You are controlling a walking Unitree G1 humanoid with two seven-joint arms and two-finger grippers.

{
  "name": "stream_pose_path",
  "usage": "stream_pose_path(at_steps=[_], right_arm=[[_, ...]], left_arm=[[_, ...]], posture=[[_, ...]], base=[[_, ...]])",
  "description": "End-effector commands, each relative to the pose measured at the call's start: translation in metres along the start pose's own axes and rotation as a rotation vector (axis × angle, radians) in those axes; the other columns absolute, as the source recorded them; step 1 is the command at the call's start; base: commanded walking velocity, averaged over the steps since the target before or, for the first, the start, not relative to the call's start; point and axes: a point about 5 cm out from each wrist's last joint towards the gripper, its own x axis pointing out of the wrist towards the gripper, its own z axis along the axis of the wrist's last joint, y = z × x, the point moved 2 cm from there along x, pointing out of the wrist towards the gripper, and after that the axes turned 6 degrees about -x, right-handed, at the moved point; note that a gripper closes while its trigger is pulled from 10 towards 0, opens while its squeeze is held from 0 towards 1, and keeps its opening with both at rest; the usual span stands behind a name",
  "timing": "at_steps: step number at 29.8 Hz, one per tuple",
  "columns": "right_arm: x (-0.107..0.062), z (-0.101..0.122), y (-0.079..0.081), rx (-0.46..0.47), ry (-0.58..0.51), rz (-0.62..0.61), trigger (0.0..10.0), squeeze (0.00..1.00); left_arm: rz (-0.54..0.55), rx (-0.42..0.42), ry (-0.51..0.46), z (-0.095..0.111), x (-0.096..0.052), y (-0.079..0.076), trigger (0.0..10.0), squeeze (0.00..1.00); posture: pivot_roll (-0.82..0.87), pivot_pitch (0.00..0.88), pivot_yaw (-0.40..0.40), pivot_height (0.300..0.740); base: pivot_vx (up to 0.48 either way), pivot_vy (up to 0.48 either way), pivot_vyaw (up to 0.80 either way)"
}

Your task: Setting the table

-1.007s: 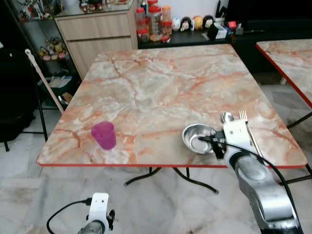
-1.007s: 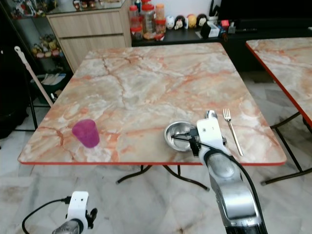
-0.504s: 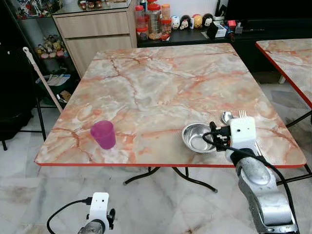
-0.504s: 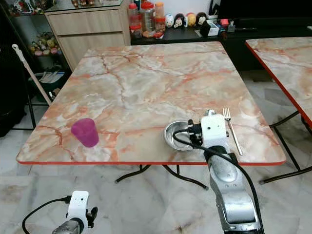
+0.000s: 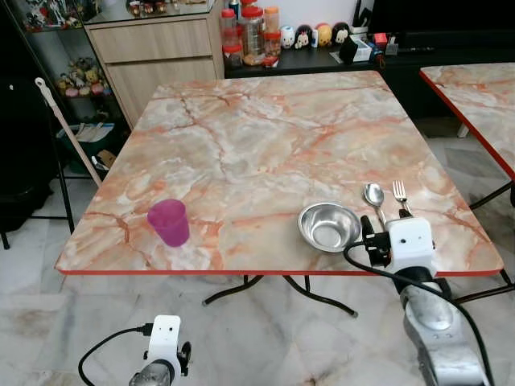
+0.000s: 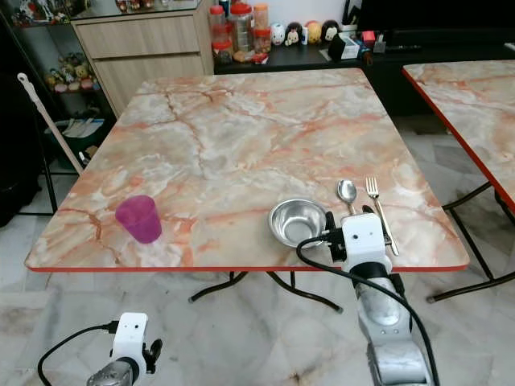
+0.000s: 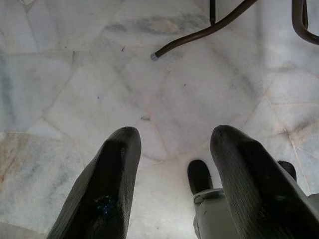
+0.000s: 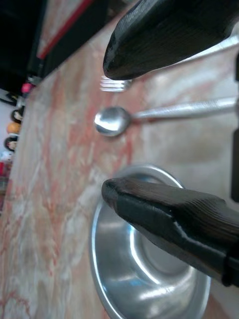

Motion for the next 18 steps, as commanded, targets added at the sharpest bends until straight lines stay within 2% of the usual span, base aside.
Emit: stream_pose_path(at_steps=[1, 11, 15, 18], right_arm=[[0.004, 0.005, 0.003, 0.026, -0.046, -0.005, 10.0, 0.0], [0.012, 0.001, 0.01, 0.024, -0.089, -0.016, 10.0, 0.0], [0.013, -0.004, 0.011, 0.084, -0.058, -0.061, 10.0, 0.0], [0.014, -0.005, 0.008, 0.183, -0.04, -0.113, 10.0, 0.0]], left_arm=[[-0.008, 0.012, -0.007, 0.002, 0.0, -0.001, 10.0, 0.0], [-0.012, 0.025, -0.016, 0.005, 0.001, -0.001, 10.0, 0.0], [-0.013, 0.027, -0.019, 0.005, 0.001, -0.001, 10.0, 0.0], [-0.015, 0.03, -0.02, 0.006, 0.001, -0.002, 10.0, 0.0]], posture=[[-0.05, 0.035, 0.068, 0.74], [-0.05, 0.03, 0.068, 0.74], [-0.04, 0.029, 0.068, 0.74], [-0.04, 0.029, 0.069, 0.74]], base=[[0.0, 0.0, 0.0], [0.0, 0.0, 0.0], [0.0, 0.0, 0.0], [0.0, 0.0, 0.0]])
